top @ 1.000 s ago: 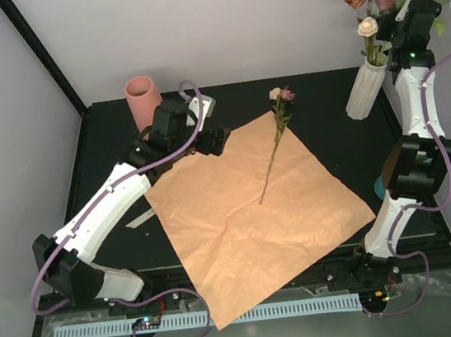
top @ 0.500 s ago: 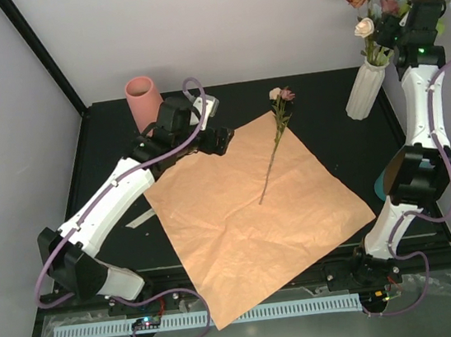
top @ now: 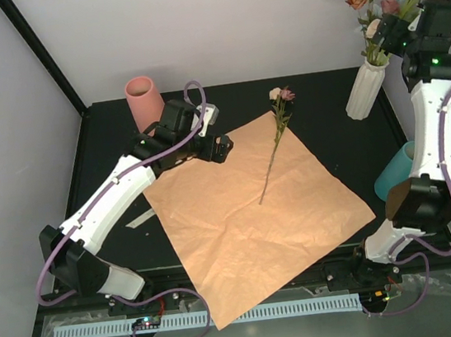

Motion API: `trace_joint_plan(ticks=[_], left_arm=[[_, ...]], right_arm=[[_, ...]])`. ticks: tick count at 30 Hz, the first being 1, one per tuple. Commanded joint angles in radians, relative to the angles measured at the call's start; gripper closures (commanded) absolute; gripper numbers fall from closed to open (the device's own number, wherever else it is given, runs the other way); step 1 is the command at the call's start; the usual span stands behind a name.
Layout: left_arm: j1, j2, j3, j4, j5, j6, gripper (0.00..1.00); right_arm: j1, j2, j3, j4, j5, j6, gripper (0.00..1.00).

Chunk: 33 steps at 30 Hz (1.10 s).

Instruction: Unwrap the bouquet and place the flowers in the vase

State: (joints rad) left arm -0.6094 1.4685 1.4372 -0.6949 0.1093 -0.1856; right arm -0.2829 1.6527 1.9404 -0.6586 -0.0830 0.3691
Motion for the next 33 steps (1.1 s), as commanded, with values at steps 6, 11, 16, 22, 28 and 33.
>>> trace_joint_plan(ticks=[6, 11, 16, 22, 28, 33], left_arm=[[0.002, 0.013, 0.038, -0.121, 0.082, -0.079, 0.05], [-0.029, 0.071, 0.047, -0.162, 0.108, -0.095, 0.1], [-0.093, 0.193, 0.084, -0.189, 0.123, -0.088, 0.21], [-0.156, 0.37, 0.179, -0.227, 0.118, -0.09, 0.35], [-0.216, 0.567, 0.328, -0.308, 0.084, -0.118, 0.48], [-0.233, 0.685, 0.41, -0.362, 0.065, -0.16, 0.56]], right_arm=[[-0.002, -0.187, -0.139, -0.048, -0.013, 0.083, 0.0], [0.018, -0.294, -0.223, -0.109, 0.041, 0.16, 0.0], [0.116, -0.403, -0.326, -0.125, 0.081, 0.179, 0.0], [0.238, -0.501, -0.455, -0.13, 0.027, 0.197, 0.01], [0.309, -0.578, -0.544, -0.132, -0.007, 0.19, 0.02], [0.356, -0.597, -0.563, -0.121, -0.009, 0.167, 0.02]])
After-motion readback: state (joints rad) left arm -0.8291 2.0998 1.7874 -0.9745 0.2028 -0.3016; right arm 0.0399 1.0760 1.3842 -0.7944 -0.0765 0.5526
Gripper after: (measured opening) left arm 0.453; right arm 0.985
